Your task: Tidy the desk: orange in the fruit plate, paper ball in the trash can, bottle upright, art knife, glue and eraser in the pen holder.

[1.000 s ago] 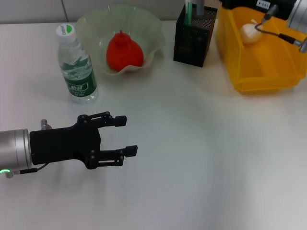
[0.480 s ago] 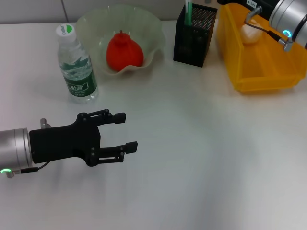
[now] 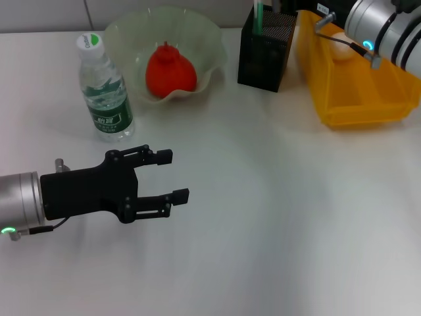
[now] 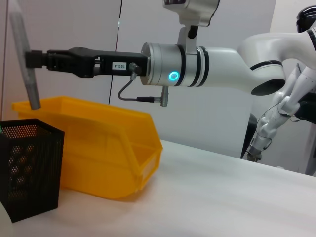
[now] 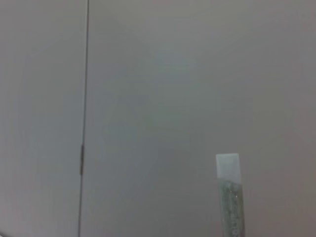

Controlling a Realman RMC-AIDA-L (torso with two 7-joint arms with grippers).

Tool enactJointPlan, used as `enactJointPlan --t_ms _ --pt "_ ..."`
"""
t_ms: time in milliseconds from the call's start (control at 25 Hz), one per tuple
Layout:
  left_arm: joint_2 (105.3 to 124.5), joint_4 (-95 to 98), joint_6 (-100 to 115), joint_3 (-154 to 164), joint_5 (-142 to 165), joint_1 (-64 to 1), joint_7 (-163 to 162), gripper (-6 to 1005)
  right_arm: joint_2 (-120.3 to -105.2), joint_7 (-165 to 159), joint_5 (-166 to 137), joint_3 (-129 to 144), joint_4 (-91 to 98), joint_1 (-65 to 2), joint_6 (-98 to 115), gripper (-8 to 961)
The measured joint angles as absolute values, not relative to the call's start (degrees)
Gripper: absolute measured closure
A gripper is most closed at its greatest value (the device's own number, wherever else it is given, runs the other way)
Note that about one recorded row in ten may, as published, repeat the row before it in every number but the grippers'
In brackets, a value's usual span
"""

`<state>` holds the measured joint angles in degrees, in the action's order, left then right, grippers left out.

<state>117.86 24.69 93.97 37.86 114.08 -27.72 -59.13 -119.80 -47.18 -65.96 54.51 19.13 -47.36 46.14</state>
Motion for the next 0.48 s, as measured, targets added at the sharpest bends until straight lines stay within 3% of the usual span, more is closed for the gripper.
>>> enactJointPlan --t_ms 480 --pt "117.86 25.1 93.9 37.6 114.1 -28.5 -59.4 197 -119.79 -47.1 -65.7 55.9 16.2 -50.4 40.0 834"
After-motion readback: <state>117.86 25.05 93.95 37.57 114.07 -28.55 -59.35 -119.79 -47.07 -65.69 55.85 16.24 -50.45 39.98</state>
